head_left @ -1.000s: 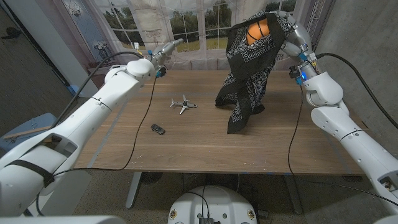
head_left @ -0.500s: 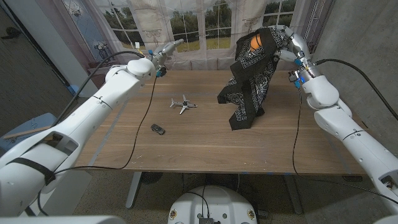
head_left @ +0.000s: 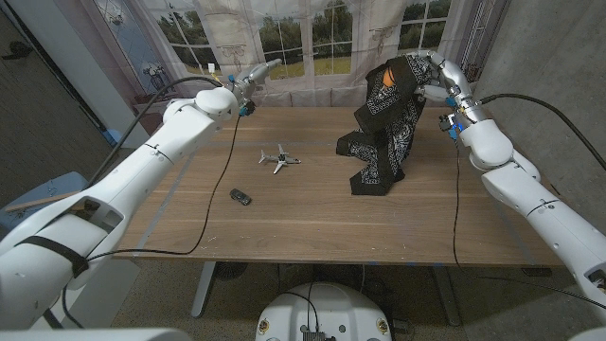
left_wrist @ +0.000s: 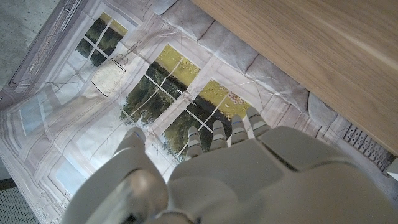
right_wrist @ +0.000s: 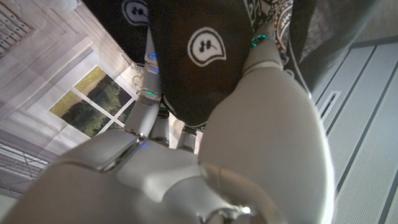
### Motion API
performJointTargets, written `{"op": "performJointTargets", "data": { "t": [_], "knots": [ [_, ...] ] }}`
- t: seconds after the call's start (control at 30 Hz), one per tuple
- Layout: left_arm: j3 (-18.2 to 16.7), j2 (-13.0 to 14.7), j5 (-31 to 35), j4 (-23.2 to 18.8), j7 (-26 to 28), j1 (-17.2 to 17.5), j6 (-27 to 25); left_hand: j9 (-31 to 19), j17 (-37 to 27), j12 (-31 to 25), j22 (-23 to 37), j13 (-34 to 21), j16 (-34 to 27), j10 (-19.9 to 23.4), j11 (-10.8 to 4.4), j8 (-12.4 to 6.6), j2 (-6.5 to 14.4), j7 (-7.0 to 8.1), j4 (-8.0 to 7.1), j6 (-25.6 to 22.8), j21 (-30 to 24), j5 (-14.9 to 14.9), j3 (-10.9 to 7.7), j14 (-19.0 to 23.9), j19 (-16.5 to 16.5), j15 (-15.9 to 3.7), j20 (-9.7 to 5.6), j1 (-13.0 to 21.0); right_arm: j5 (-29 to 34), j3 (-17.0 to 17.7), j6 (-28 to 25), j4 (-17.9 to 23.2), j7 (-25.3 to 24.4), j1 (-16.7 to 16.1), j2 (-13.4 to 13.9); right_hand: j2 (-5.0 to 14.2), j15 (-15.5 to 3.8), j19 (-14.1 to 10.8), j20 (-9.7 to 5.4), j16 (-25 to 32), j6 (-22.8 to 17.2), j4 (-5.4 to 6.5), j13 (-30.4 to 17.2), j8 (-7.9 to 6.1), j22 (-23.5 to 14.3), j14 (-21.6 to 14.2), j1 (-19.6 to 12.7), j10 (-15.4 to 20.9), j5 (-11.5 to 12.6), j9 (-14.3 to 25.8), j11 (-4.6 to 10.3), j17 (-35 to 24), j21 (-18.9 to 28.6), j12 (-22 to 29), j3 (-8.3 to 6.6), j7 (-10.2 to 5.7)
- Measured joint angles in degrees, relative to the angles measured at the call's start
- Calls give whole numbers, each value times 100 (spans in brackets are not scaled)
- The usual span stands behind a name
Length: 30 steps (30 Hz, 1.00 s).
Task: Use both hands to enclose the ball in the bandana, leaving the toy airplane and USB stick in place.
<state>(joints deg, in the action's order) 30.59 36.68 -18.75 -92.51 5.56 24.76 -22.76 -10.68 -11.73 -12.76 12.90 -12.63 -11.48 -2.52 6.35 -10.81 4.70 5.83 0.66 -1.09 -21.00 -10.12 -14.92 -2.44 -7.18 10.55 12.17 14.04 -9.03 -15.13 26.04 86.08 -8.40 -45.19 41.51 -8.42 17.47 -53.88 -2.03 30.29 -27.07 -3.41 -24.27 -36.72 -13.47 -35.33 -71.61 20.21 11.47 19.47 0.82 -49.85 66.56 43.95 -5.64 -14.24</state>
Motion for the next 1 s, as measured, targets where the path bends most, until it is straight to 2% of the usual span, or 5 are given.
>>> {"op": "performJointTargets", "data": {
  "t": [0.07,0.5,1.0],
  "knots": [
    [3,-8,0,16,0,-3,0,0,0,0,0,0,0,0,0,0,0,0,0,0,0,0,0,0,0,0,0,0,115,0,-94,0,-87,0,0,0,-1,12,12,-21,-186,0,0,2,13,-1,0,0,5,0,0,0,1,1,0,-41],
    [-7,-28,-119,166,-278,-5,306,0,0,0,0,0,0,0,0,0,0,0,-1,0,0,0,1,0,0,0,0,0,475,-125,-892,60,-437,-184,228,0,-18,62,62,-130,-186,0,0,-11,99,-43,0,0,45,-74,0,-19,88,2,0,-41],
    [-100,-16,-390,349,-694,9,690,0,0,0,0,0,0,0,0,0,7,-1,-1,0,0,0,1,0,0,0,0,-53,1299,-596,-2176,437,-666,-234,609,-67,-19,103,103,-235,-197,0,0,-43,177,-63,-68,0,44,-141,0,-18,90,2,0,-51]
  ]
}}
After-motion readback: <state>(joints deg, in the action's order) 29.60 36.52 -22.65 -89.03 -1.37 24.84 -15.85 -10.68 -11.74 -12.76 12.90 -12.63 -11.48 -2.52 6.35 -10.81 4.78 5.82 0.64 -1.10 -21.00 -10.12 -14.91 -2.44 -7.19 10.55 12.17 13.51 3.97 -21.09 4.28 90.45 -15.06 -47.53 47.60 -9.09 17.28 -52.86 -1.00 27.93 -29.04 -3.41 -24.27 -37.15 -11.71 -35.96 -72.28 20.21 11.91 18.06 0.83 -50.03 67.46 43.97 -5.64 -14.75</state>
